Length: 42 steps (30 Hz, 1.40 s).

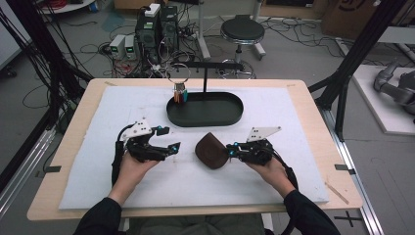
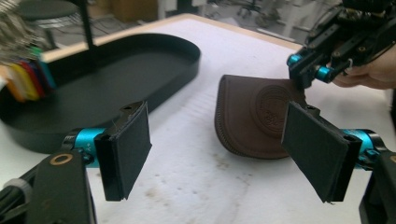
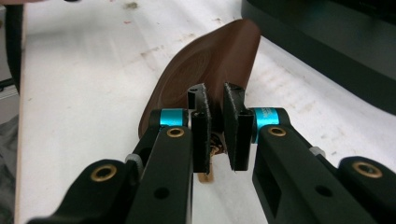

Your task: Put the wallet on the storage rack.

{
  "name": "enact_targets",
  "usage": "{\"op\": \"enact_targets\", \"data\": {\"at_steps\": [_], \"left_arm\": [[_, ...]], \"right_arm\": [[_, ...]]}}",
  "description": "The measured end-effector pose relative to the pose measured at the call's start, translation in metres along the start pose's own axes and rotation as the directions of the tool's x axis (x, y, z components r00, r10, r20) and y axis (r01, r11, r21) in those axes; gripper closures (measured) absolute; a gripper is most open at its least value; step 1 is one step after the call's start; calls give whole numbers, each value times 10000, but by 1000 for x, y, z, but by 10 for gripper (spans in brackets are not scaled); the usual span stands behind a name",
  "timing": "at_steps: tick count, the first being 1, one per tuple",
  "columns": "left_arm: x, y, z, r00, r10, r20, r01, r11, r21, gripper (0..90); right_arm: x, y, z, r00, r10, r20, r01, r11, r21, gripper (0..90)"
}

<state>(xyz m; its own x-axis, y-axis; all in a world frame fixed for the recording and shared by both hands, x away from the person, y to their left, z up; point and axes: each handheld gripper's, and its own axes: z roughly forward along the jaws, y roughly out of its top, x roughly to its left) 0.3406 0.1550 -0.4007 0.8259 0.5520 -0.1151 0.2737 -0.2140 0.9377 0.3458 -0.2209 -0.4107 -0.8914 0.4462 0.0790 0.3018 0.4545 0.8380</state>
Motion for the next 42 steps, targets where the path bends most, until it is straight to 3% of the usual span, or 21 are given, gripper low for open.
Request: {"op": "enact_targets", "data": {"at_steps": [8, 10, 14, 19, 21, 23, 25, 28, 31, 35, 42], "left_arm": [[-1, 2, 25, 9975, -204, 682, 188, 9995, 240, 261], [0, 1, 34, 9956, -261, 895, 205, 9978, 625, 272], [3, 2, 54, 9904, -608, 1239, 454, 9913, 1238, 275], [9, 0, 75, 9789, -1169, 1675, 927, 9850, 1454, 297], [11, -3, 80, 9773, -1178, 1759, 889, 9825, 1636, 343], [13, -5, 82, 9739, -1267, 1884, 936, 9801, 1751, 398], [14, -7, 83, 9657, -1522, 2102, 1164, 9780, 1732, 428], [14, -7, 83, 9554, -1427, 2587, 1007, 9805, 1690, 565], [13, -8, 83, 9546, -1314, 2673, 854, 9805, 1772, 709], [16, -8, 80, 9503, -1401, 2779, 929, 9800, 1761, 771], [13, -9, 74, 9552, -1172, 2716, 789, 9858, 1480, 815]], "right_arm": [[4, 2, -2, 9996, -226, -140, 225, 9997, -75, 835], [4, 2, -2, 9995, -273, -171, 271, 9996, -112, 835], [4, 3, -2, 9991, -363, -204, 361, 9993, -121, 836], [5, 4, -2, 9985, -500, -221, 497, 9987, -131, 836], [6, 4, -2, 9985, -497, -236, 494, 9987, -132, 836], [6, 4, -2, 9986, -472, -235, 469, 9988, -119, 836], [5, 4, -2, 9984, -505, -259, 502, 9987, -131, 836], [5, 4, -2, 9983, -503, -299, 499, 9987, -124, 835], [5, 3, -2, 9982, -524, -305, 521, 9986, -82, 835], [4, 3, -2, 9980, -555, -300, 553, 9984, -77, 834], [4, 3, -2, 9976, -501, -476, 497, 9987, -107, 820]]}}
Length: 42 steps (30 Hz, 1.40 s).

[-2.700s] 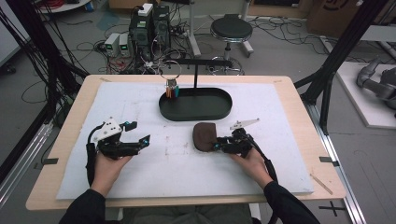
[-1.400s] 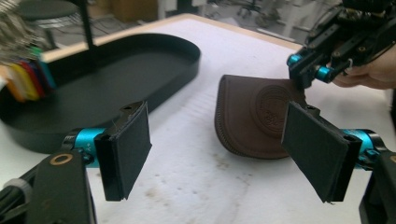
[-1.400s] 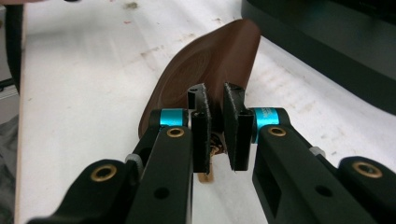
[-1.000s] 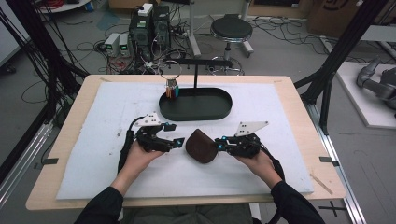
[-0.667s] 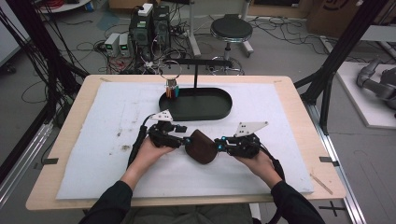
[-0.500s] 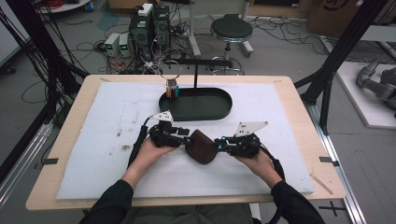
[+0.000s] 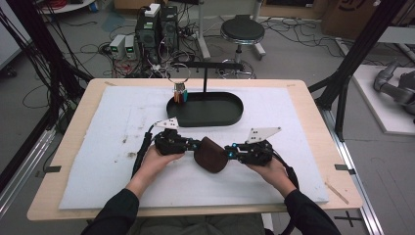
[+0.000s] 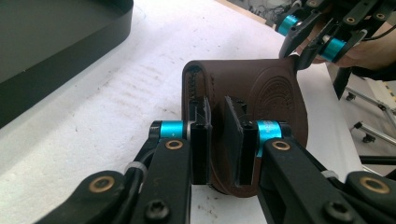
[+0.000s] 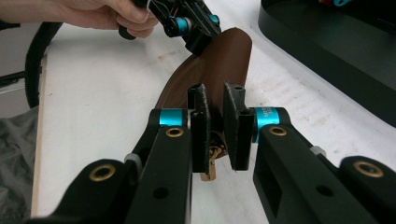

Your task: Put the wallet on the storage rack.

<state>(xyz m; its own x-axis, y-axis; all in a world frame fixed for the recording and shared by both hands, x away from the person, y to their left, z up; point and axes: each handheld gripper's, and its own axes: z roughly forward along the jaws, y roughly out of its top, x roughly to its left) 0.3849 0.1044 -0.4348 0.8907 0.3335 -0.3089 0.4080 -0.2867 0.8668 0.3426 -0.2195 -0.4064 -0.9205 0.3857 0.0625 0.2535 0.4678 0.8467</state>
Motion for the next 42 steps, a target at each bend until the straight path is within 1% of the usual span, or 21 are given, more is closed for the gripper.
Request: {"op": "enact_targets", "data": {"at_steps": [5, 6, 9, 10, 11, 13, 15, 17, 19, 20, 21, 24, 29, 32, 34, 35, 37, 39, 40, 41, 42], "left_arm": [[-5, -2, -4, 9998, 200, -1, -200, 9996, -200, 829], [-6, -2, -5, 9997, 239, 5, -239, 9994, -249, 831], [-12, -1, -7, 9986, 534, -25, -535, 9980, -340, 835], [-14, -1, -7, 9982, 602, -53, -604, 9975, -360, 836], [-16, -1, -8, 9979, 646, -76, -649, 9972, -365, 837], [-21, -1, -10, 9972, 739, -150, -745, 9963, -434, 838], [-25, -2, -11, 9960, 859, -254, -871, 9950, -496, 840], [-31, -4, -14, 9945, 992, -344, -1011, 9933, -567, 841], [-35, -5, -15, 9931, 1098, -419, -1122, 9918, -608, 841], [-38, -6, -17, 9915, 1229, -430, -1256, 9899, -651, 842], [-40, -6, -17, 9910, 1257, -456, -1286, 9894, -672, 843], [-46, -8, -19, 9887, 1414, -492, -1447, 9868, -722, 845], [-54, -10, -22, 9847, 1666, -504, -1699, 9828, -719, 848], [-57, -13, -23, 9850, 1665, -455, -1697, 9824, -785, 848], [-58, -13, -25, 9832, 1766, -456, -1796, 9808, -753, 848], [-59, -13, -25, 9824, 1809, -472, -1840, 9802, -733, 848], [-60, -13, -26, 9794, 1935, -572, -1969, 9785, -609, 841], [-60, -13, -29, 9769, 2028, -676, -2072, 9761, -656, 816], [-60, -12, -30, 9782, 1976, -633, -2024, 9760, -804, 788], [-60, -10, -32, 9786, 1947, -662, -2000, 9760, -864, 741], [-60, -9, -33, 9792, 1921, -656, -1973, 9766, -860, 662]], "right_arm": [[-2, -1, -1, 9998, 106, -154, -107, 9999, -63, 775], [-2, -1, -1, 9997, 144, -192, -146, 9998, -106, 750], [-4, -1, -2, 9992, 315, -235, -321, 9991, -279, 649], [-5, -1, -4, 9988, 437, -233, -446, 9982, -391, 579], [-6, -1, -5, 9978, 618, -239, -629, 9969, -472, 532], [-9, -2, -7, 9953, 896, -371, -918, 9938, -622, 472], [-11, -3, -9, 9941, 998, -428, -1026, 9924, -672, 399], [-13, -6, -9, 9899, 1278, -622, -1315, 9895, -601, 348], [-14, -7, -8, 9888, 1308, -721, -1347, 9894, -534, 317], [-14, -8, -7, 9873, 1350, -837, -1390, 9893, -438, 312], [-14, -9, -5, 9861, 1392, -908, -1424, 9894, -298, 308], [-13, -9, 1, 9853, 1285, -1128, -1295, 9916, -12, 309], [-8, -11, 13, 9807, 1198, -1545, -1096, 9913, 732, 342], [-5, -12, 19, 9800, 1032, -1701, -859, 9907, 1058, 419], [-5, -12, 21, 9786, 921, -1841, -714, 9907, 1159, 520], [-4, -12, 22, 9766, 854, -1976, -638, 9915, 1134, 551], [-3, -12, 22, 9774, 654, -2012, -445, 9933, 1068, 596], [-4, -12, 21, 9721, 573, -2273, -351, 9943, 1004, 651], [-4, -12, 20, 9721, 394, -2311, -184, 9956, 920, 673], [-3, -11, 19, 9717, 334, -2338, -134, 9961, 869, 677], [-1, -10, 19, 9734, 230, -2280, -45, 9967, 815, 681]]}}
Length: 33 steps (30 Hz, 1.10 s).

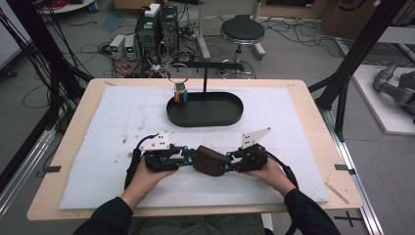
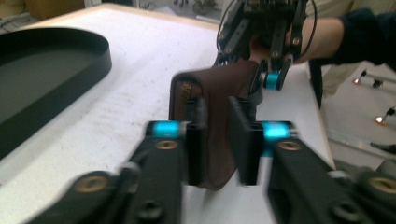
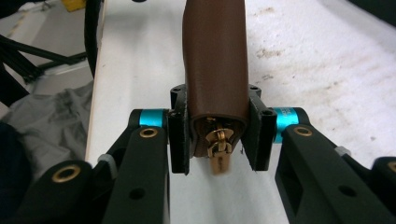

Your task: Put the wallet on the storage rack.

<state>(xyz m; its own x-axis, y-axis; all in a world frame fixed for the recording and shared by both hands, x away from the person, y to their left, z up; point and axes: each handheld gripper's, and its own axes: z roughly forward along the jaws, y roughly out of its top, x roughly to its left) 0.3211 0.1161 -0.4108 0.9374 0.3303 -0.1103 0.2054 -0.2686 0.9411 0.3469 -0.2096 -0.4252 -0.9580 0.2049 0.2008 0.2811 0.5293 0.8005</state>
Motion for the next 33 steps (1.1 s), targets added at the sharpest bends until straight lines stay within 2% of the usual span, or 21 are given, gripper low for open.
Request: {"op": "enact_targets", "data": {"at_steps": [1, 3, 5, 8, 10, 12, 17, 20, 22, 27, 31, 33], "left_arm": [[0, 2, 0, 9999, -17, 113, 17, 10000, 60, 614], [0, 5, -2, 9998, 175, -54, -173, 9995, 256, 523], [2, 7, -1, 9998, 181, 91, -184, 9991, 380, 417], [4, 9, 1, 9991, 321, 279, -338, 9975, 617, 352], [6, 10, 3, 9972, 308, 686, -344, 9980, 528, 339], [6, 12, 6, 9943, 315, 1018, -368, 9981, 501, 340], [8, 13, 16, 9909, 179, 1334, -279, 9969, 739, 383], [9, 12, 19, 9841, 215, 1766, -350, 9967, 739, 534], [9, 12, 20, 9830, 269, 1816, -393, 9971, 647, 577], [12, 12, 16, 9752, 108, 2209, -128, 9999, 80, 643], [12, 10, 14, 9776, 169, 2096, -26, 9977, -683, 660], [14, 8, 12, 9785, -44, 2060, 313, 9913, -1275, 663]], "right_arm": [[0, 0, 0, 10000, -84, -41, 84, 10000, 1, 684], [1, 0, -1, 9998, -133, -119, 132, 9999, -43, 687], [1, 1, -3, 9996, -172, -213, 169, 9998, -144, 690], [3, 4, -7, 9986, -377, -363, 367, 9989, -285, 692], [5, 6, -9, 9978, -471, -458, 456, 9984, -345, 692], [6, 8, -10, 9970, -613, -482, 596, 9976, -344, 692], [6, 10, -12, 9954, -725, -626, 696, 9965, -466, 691], [7, 11, -12, 9941, -847, -672, 817, 9956, -455, 691], [6, 11, -13, 9945, -863, -594, 838, 9955, -433, 689], [6, 12, -16, 9950, -796, -597, 752, 9945, -729, 650], [3, 12, -22, 9972, -500, -554, 434, 9925, -1142, 561], [1, 12, -25, 9981, -257, -562, 177, 9903, -1382, 529]]}}
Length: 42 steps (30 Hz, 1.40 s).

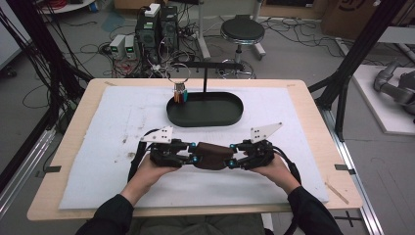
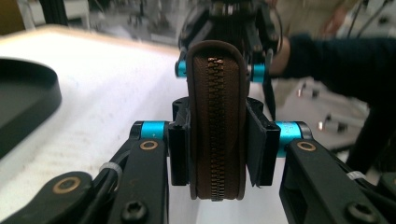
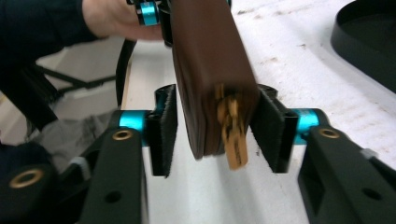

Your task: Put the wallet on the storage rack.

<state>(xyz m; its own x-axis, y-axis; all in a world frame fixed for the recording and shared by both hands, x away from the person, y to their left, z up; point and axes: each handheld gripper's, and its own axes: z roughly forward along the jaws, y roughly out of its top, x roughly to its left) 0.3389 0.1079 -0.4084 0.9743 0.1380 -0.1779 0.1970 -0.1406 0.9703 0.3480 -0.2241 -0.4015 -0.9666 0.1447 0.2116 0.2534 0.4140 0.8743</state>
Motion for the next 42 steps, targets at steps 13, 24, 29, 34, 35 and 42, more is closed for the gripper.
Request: {"op": "enact_targets", "data": {"at_steps": [13, 24, 29, 34, 35, 42], "left_arm": [[-1, -4, 0, 10000, -1, -65, -4, 9973, -741, 652], [2, 0, -12, 9885, -739, -1321, 668, 9961, -569, 351], [-2, 5, -28, 9773, -470, -2068, 423, 9987, -271, 335], [-11, 7, -43, 9579, -66, -2871, 96, 9999, 88, 311], [-13, 7, -46, 9529, 72, -3031, 5, 9997, 254, 310], [-28, 1, -64, 9214, 667, -3828, -419, 9965, 729, 290]], "right_arm": [[0, 0, -4, 9999, -65, 147, 72, 9987, -498, 655], [1, 1, -6, 9968, -313, 736, 350, 9982, -489, 726], [-3, 4, -13, 9866, -185, 1622, 295, 9974, -662, 731], [-10, 12, -22, 9597, 72, 2808, 188, 9958, -896, 733], [-11, 13, -23, 9542, 190, 2985, 101, 9954, -954, 733], [-29, 21, -21, 8912, 600, 4497, -150, 9946, -1028, 734]]}}
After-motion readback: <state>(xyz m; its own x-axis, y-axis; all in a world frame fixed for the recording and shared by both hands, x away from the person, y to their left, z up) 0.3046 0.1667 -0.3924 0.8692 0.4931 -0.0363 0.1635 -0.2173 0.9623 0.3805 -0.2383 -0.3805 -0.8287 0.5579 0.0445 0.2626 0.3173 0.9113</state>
